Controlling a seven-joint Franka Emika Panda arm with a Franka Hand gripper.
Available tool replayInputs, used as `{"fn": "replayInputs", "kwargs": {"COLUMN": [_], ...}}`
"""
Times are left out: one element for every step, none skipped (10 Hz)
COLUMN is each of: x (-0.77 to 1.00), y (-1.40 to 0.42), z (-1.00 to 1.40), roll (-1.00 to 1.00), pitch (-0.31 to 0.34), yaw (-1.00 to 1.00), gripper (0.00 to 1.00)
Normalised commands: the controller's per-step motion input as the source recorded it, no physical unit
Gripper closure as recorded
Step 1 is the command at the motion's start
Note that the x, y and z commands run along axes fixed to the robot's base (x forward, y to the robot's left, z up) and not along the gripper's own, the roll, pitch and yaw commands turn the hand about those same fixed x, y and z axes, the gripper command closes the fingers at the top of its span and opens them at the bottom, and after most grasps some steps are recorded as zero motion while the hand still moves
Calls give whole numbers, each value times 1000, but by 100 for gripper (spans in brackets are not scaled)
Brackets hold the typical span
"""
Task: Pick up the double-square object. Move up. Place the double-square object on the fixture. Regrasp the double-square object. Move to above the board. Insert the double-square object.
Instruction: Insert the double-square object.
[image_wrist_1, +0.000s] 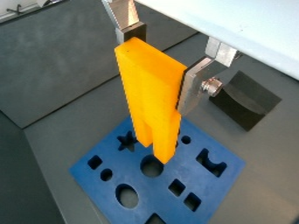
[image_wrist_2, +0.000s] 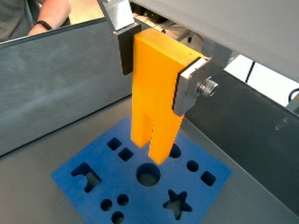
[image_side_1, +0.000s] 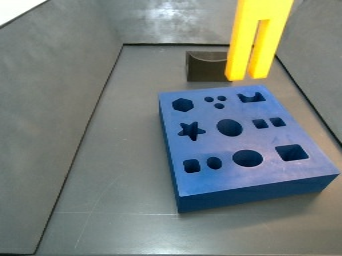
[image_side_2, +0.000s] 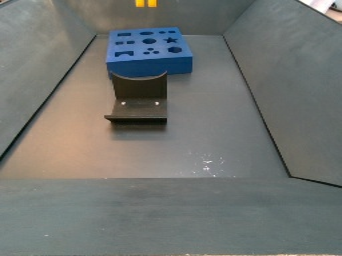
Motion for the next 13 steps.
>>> {"fn": "replayInputs", "kwargs": {"x": [1000,1000,1000,1000,1000,1000,1000,1000,1000,1000,1000,1000,1000], "y": [0,0,11,20,17,14,11,11,17,29,40,17,11], "z": [0,0,0,0,0,0,-3,-11,-31,-97,-237,-337,-343], "roll": [-9,-7,-1,0,0,-4,-7,-9,-13,-24,-43,-46,-40], "pitch": [0,3,9,9,13,14,14,20,29,61,79,76,71], "yaw": [86,91,91,91,89,89,86,86,86,100,100,34,11], "gripper": [100,100,100,100,100,100,100,100,100,100,100,100,100]}}
